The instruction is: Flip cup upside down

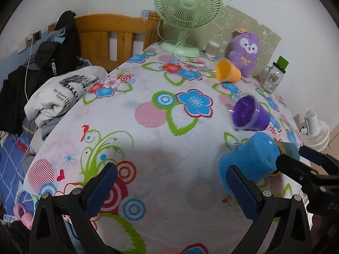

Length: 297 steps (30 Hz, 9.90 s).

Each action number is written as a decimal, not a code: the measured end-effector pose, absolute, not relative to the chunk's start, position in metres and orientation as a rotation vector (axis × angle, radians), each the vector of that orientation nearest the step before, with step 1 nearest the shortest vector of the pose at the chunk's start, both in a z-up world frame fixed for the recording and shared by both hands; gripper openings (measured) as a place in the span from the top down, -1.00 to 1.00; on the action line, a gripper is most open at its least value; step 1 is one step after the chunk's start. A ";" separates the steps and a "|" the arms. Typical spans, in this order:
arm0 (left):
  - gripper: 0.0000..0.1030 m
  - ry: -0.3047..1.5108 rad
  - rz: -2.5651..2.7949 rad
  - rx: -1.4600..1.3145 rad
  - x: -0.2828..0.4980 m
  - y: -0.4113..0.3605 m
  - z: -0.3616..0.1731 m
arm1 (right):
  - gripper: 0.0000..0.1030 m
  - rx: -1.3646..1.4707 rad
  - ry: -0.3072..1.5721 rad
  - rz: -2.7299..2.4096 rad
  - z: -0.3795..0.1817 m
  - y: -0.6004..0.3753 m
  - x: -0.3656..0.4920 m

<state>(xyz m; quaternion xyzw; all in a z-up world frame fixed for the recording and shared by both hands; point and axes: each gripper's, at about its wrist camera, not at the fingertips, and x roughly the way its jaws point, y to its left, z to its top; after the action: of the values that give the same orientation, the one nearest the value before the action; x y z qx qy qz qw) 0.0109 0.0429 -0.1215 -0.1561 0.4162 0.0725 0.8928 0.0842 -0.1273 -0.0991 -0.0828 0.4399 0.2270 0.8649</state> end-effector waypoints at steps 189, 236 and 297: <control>-0.12 1.013 -0.016 -0.011 0.003 -0.076 -0.088 | -0.29 -0.141 0.851 0.372 -0.123 -0.236 0.025; -0.57 1.002 -0.027 -0.019 0.003 -0.057 -0.081 | -0.39 -0.183 0.838 0.348 -0.114 -0.220 0.031; -0.99 0.670 0.063 -0.207 -0.021 -0.016 -0.027 | -0.96 -0.133 0.490 0.283 0.003 -0.191 0.005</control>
<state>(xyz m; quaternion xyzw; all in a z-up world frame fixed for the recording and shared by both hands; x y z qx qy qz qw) -0.0208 -0.0160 -0.0267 -0.1013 0.3280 0.0308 0.9387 0.0049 -0.1910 0.0035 -0.0655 0.2413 0.1397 0.9581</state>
